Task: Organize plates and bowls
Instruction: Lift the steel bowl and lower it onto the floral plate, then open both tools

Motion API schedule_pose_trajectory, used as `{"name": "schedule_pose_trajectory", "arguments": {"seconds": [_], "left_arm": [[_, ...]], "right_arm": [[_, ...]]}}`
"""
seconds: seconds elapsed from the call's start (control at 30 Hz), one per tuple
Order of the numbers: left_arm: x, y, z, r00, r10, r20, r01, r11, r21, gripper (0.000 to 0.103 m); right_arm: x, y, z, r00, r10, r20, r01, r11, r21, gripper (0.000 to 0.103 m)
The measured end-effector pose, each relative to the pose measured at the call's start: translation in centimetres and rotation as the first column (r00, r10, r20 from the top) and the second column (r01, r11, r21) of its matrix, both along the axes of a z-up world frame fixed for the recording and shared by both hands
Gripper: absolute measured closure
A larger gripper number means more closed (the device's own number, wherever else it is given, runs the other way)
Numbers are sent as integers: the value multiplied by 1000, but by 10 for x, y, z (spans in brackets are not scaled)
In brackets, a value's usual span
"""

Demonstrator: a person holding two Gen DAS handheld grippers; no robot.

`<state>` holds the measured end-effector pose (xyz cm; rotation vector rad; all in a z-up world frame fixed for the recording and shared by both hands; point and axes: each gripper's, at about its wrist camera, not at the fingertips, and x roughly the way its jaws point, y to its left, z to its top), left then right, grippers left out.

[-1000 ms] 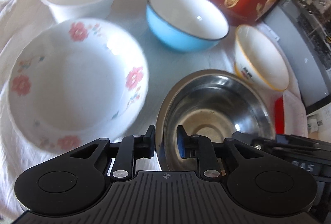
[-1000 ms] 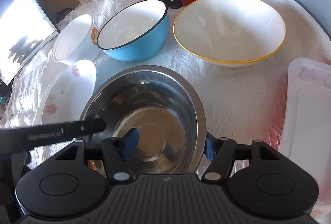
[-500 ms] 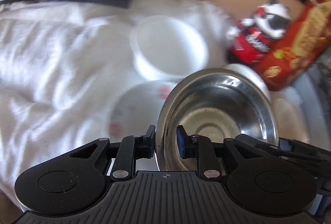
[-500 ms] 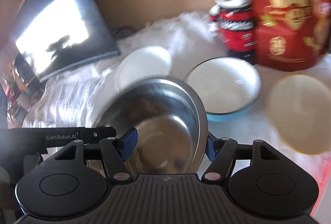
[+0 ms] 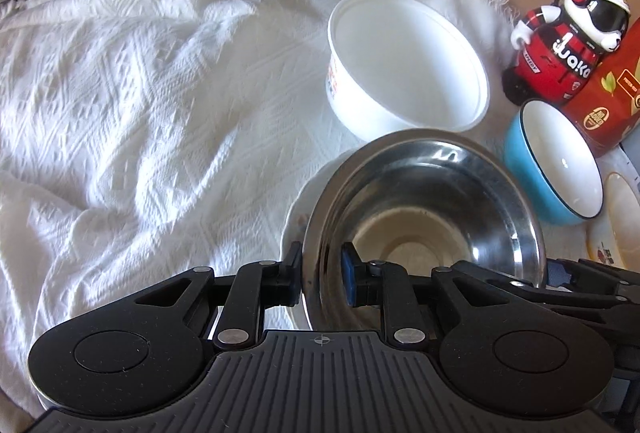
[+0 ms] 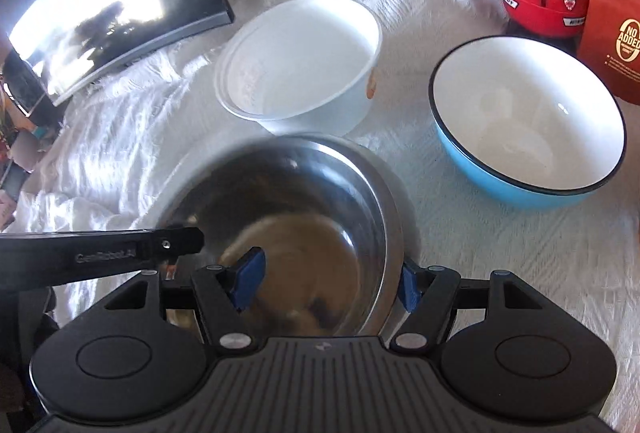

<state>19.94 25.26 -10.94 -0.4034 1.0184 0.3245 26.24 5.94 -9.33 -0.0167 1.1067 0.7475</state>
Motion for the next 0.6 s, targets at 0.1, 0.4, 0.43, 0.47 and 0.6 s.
{"name": "schedule_pose_trajectory", "arguments": {"seconds": [0.1,0.4,0.43,0.47,0.6], "left_arm": [[0,6,-1,1000,-7,17,7,1000,-13,81],[-15,24,16,997,-21,79,23,999,-26,79],[-15,24,17,996,-32,78,34,999,-21,79],[-15,24,17,996,-44,78,46,999,-18,79],[-10,24,13,995,-70,67,69,997,16,73]], "right_arm": [[4,3,-2,1000,3,10,-3,1000,-1,34],[4,-1,12,996,-12,90,12,1000,1,30],[4,-5,15,994,-18,103,18,1000,6,30],[2,-9,19,992,-27,121,26,1000,7,29],[0,-23,22,985,-76,152,78,997,-5,28]]}}
